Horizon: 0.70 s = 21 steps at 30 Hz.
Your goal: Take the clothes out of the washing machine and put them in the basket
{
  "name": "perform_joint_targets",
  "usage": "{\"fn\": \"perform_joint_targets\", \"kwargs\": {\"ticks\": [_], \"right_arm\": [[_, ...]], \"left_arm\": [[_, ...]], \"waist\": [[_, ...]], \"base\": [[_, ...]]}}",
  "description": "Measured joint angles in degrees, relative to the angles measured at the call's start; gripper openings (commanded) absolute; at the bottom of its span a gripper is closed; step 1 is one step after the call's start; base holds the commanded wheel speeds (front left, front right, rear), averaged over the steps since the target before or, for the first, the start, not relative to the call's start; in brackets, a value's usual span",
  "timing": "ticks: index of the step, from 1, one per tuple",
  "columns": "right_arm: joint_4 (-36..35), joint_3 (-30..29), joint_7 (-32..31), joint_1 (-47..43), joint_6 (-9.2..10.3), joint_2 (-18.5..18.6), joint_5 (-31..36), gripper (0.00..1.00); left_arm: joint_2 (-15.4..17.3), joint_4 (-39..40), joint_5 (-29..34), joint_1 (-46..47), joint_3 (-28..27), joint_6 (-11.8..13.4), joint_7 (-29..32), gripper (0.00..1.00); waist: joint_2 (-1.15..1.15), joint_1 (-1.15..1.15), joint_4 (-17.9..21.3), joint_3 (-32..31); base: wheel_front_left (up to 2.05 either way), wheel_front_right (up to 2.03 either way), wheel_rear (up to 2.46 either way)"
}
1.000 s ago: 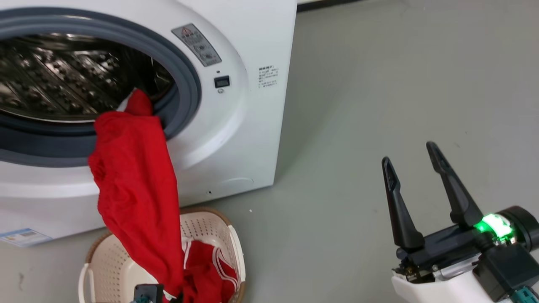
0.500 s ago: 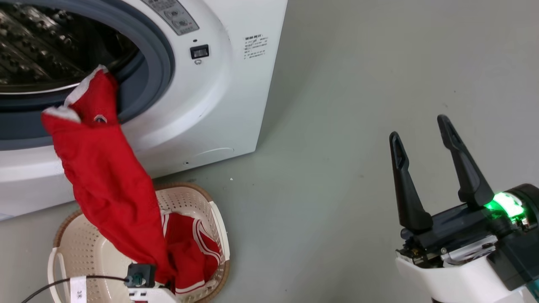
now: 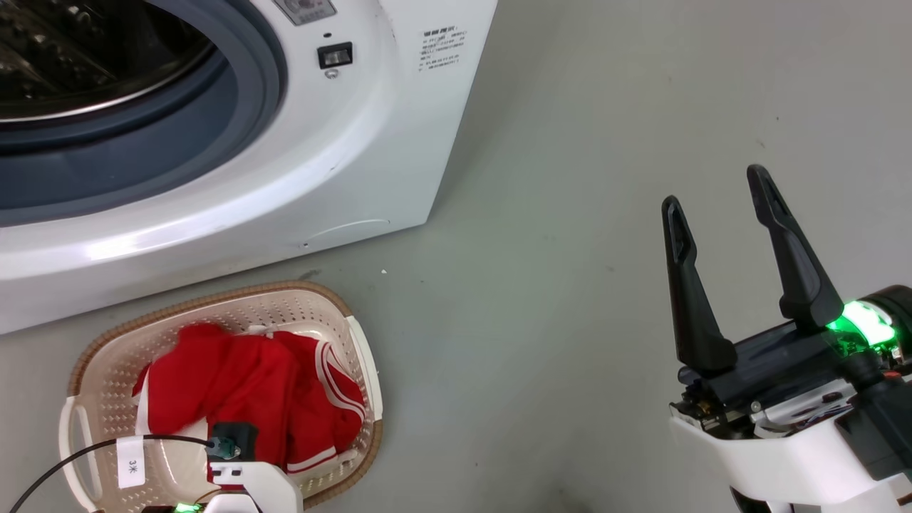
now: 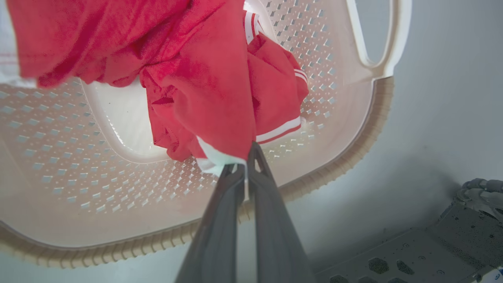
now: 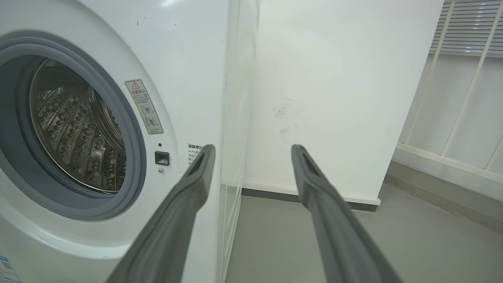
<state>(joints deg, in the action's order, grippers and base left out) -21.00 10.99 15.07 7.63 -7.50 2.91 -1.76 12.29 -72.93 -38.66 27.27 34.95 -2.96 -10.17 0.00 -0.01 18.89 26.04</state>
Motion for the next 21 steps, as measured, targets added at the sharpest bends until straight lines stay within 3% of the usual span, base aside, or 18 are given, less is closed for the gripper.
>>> {"fn": "perform_joint_targets", "kwargs": {"ticks": [8, 9, 10, 21], "right_arm": [[-0.55, -0.14, 0.0, 0.94, 0.0, 0.0, -0.49, 1.0], [-0.59, -0.19, 0.0, 1.1, 0.0, 0.0, -0.57, 1.0], [-0.63, -0.22, 0.0, 1.32, 0.0, 0.0, -0.58, 1.0], [0.36, -0.19, 0.0, 1.53, 0.0, 0.0, -0.58, 1.0]], "left_arm": [[0.53, -0.52, -0.21, 1.58, 0.2, 0.48, 0.77, 0.0], [0.54, -0.54, -0.21, 1.77, 0.29, 0.65, 0.8, 0.21], [0.55, -0.59, -0.2, 1.91, 0.38, 0.96, 0.99, 1.0], [0.77, -0.74, 0.49, 2.4, 1.74, 2.03, 0.6, 1.0]], "waist": [[0.0, 0.0, 0.73, 2.82], [0.0, 0.0, 0.77, 3.12], [0.0, 0.0, 0.78, 3.39], [0.0, 0.0, 0.34, 2.4]], "base": [[0.0, 0.0, 0.0], [0.0, 0.0, 0.0], [0.0, 0.0, 0.0], [0.0, 0.0, 0.0]]}}
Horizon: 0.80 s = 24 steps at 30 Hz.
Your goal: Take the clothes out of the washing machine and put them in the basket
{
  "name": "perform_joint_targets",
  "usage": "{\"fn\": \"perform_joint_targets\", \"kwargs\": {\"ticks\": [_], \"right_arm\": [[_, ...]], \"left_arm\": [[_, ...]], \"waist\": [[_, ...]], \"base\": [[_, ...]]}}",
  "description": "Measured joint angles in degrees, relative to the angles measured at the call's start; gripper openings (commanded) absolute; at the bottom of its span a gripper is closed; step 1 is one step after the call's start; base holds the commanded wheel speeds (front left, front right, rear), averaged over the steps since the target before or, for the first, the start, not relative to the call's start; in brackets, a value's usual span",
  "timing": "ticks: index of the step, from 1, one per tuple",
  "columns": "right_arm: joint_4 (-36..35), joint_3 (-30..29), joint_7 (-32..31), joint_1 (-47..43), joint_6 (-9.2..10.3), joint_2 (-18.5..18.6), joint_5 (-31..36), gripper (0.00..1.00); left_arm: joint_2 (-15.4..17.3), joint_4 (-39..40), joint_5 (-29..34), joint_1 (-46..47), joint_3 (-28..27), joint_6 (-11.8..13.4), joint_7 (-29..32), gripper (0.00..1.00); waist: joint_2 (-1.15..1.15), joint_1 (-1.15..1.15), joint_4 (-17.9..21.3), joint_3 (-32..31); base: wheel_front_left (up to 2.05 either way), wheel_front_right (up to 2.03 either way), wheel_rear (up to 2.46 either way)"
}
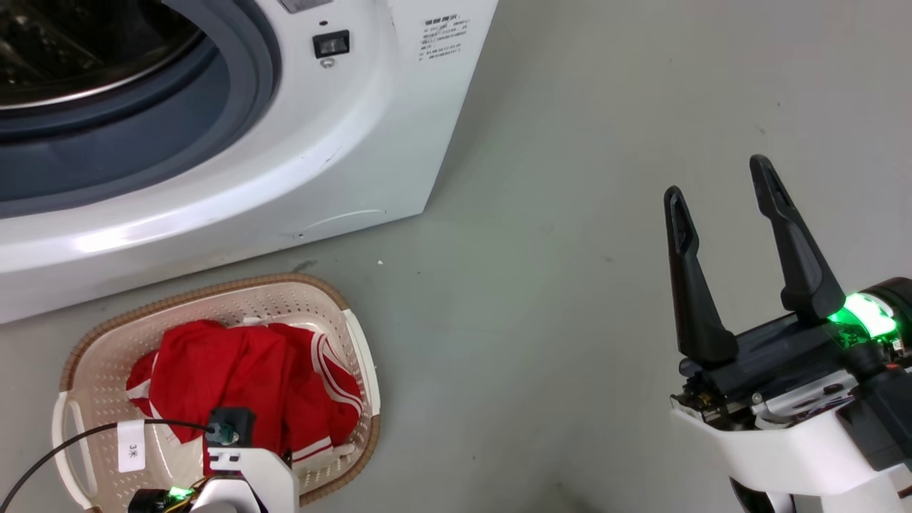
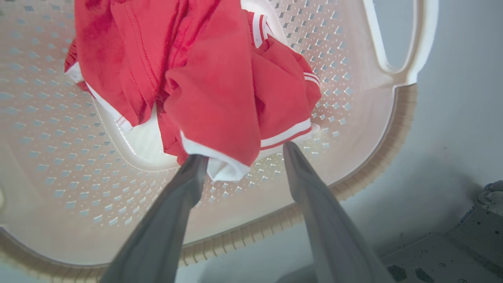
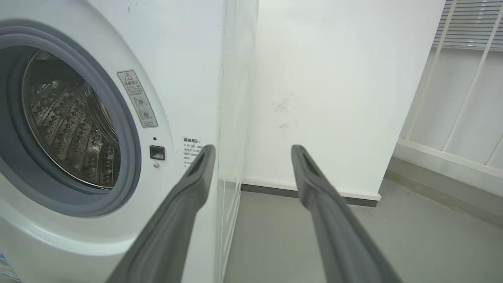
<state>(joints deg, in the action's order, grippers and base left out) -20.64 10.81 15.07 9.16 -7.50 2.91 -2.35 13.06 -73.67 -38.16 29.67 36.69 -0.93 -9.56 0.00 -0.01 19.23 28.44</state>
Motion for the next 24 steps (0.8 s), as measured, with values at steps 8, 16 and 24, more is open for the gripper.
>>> {"fn": "perform_joint_targets", "kwargs": {"ticks": [8, 16, 24], "right_arm": [[1.43, -0.12, 0.01, -2.67, 0.0, 0.0, 0.83, 1.0], [3.07, -0.47, 0.0, -6.14, 0.0, -0.01, 1.55, 1.0], [5.69, -1.36, 0.01, -9.57, 0.0, -0.01, 1.87, 1.0]], "left_arm": [[-1.09, 0.13, 1.54, -2.23, 1.87, -0.04, -4.37, 1.0], [-1.08, 6.36, 3.57, -5.05, 1.24, 1.78, -5.34, 1.0], [0.24, 21.64, 8.9, -10.87, -4.69, 5.99, -5.49, 1.0]], "waist": [[0.0, 0.0, -1.01, -5.1], [0.0, 0.01, -3.25, -10.94], [0.0, 0.01, -6.21, -15.95]], "base": [[0.0, 0.0, 0.0], [0.0, 0.0, 0.0], [0.0, 0.0, 0.0]]}}
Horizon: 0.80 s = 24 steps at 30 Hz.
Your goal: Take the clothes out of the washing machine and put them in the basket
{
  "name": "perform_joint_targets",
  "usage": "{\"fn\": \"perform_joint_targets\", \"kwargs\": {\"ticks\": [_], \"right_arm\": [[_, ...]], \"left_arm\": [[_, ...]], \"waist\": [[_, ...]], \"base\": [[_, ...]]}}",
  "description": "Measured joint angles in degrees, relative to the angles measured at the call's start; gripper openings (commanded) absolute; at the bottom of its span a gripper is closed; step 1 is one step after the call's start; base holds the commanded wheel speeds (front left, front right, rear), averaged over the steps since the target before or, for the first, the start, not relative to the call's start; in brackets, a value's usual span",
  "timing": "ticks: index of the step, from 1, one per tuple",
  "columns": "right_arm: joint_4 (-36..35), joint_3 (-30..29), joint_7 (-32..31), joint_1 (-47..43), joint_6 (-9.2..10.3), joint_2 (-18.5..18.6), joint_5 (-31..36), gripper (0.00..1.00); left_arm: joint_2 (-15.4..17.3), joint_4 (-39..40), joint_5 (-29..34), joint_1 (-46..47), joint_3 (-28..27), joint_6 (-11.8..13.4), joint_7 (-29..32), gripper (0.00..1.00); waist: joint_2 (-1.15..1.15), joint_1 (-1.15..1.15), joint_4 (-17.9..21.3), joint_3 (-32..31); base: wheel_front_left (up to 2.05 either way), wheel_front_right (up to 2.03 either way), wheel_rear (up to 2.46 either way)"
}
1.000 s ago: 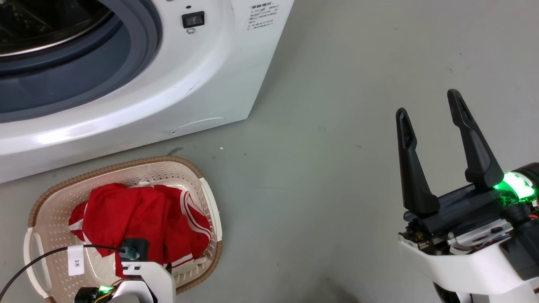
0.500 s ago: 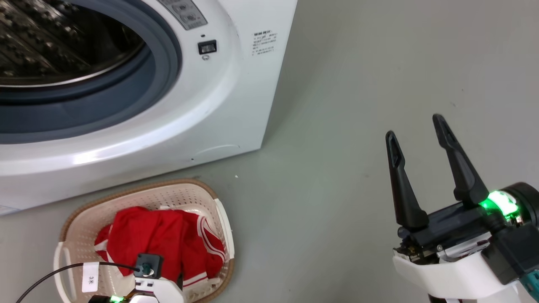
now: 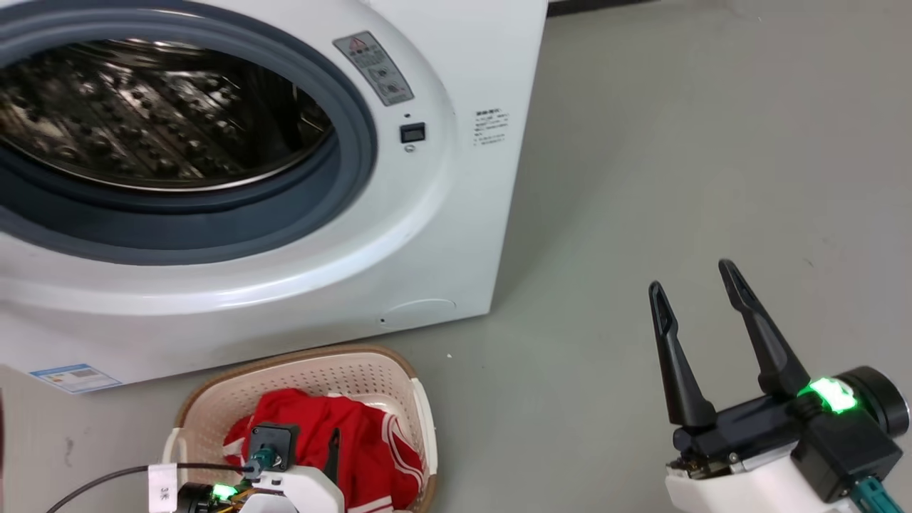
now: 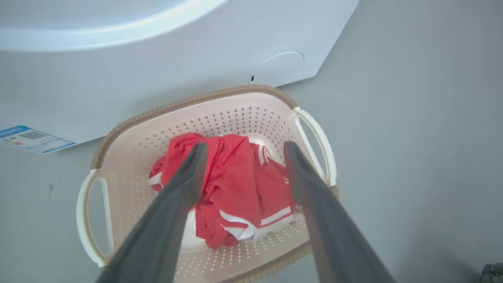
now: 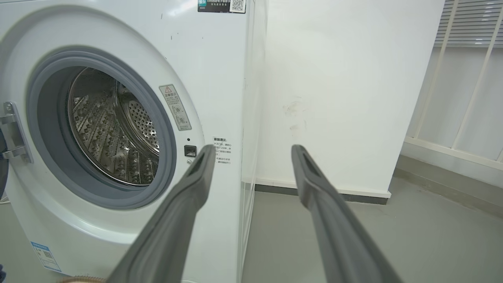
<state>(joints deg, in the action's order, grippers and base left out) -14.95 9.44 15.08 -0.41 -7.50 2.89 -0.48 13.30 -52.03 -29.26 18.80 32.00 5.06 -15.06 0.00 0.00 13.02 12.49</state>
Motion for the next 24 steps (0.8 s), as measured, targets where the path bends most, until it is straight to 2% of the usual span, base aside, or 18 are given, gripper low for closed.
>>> {"fn": "perform_joint_targets", "kwargs": {"ticks": [4, 13, 24], "right_arm": [[1.0, -0.66, -0.01, -1.81, 0.0, 0.0, 0.14, 1.0], [2.57, -2.69, -0.01, -4.63, 0.0, 0.01, -0.24, 1.0], [3.55, -4.11, -0.01, -7.11, 0.0, 0.01, -0.58, 1.0]], "left_arm": [[0.08, 7.71, 3.55, -3.55, -4.09, 1.46, -0.01, 1.0], [-1.58, 23.02, 11.6, -10.35, -12.56, 2.48, -0.02, 1.0], [-5.55, 38.91, 19.28, -17.55, -20.91, 2.47, -0.02, 1.0]], "waist": [[0.0, 0.0, -1.72, -2.03], [0.0, 0.0, -5.21, -5.69], [0.0, 0.01, -7.84, -9.18]], "base": [[0.0, 0.0, 0.0], [0.0, 0.0, 0.0], [0.0, 0.0, 0.0]]}}
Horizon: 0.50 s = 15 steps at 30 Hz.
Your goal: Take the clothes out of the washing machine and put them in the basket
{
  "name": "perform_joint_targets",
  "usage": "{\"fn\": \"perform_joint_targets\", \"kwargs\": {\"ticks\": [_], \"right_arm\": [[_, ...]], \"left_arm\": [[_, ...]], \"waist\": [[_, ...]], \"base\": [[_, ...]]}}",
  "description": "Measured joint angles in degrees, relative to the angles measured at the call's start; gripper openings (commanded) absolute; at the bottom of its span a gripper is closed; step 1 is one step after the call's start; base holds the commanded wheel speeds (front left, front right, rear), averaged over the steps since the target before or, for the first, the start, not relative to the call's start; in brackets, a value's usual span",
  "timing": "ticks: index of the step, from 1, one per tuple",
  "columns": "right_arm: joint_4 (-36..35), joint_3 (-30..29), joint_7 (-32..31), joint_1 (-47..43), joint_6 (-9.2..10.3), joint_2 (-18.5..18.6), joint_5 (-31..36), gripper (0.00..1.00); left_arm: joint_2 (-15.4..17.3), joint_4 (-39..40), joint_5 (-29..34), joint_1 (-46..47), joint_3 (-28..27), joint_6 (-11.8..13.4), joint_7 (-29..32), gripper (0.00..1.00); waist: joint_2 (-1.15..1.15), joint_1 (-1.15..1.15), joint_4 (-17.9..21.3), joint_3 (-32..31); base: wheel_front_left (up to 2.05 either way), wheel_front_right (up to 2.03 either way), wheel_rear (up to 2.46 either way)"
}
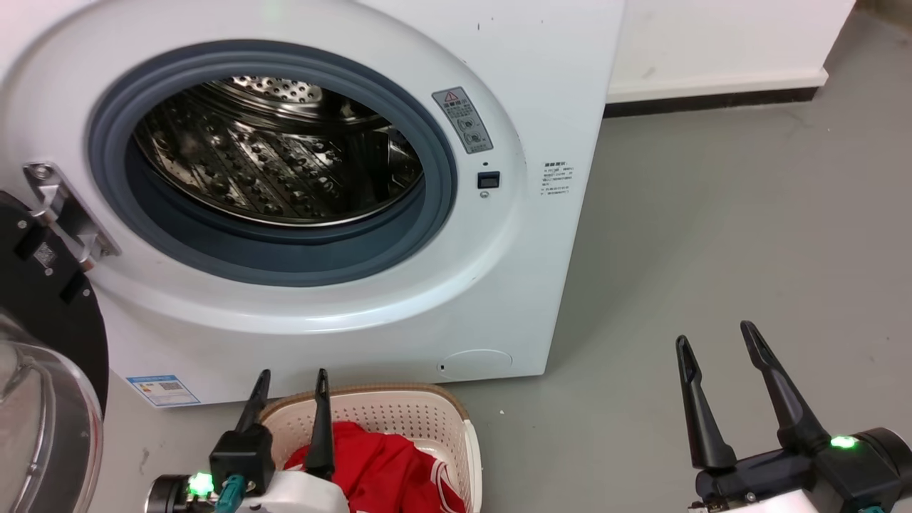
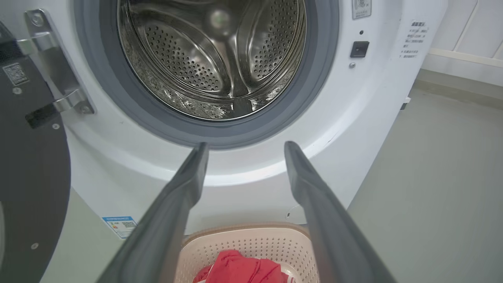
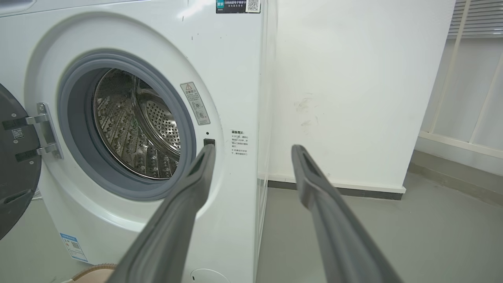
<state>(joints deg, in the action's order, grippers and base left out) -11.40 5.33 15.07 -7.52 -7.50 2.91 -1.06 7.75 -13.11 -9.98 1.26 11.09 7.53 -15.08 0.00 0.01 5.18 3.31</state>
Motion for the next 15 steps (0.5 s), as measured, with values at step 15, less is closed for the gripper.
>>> {"fn": "perform_joint_targets", "kwargs": {"ticks": [15], "right_arm": [[0.32, -1.58, 0.0, -2.08, 0.0, 0.0, -0.51, 1.0]], "left_arm": [[-4.12, 11.74, 4.64, -7.43, -7.62, -1.0, 0.0, 1.0]], "waist": [[0.0, 0.0, -1.55, -2.76]], "base": [[0.0, 0.0, 0.0]]}}
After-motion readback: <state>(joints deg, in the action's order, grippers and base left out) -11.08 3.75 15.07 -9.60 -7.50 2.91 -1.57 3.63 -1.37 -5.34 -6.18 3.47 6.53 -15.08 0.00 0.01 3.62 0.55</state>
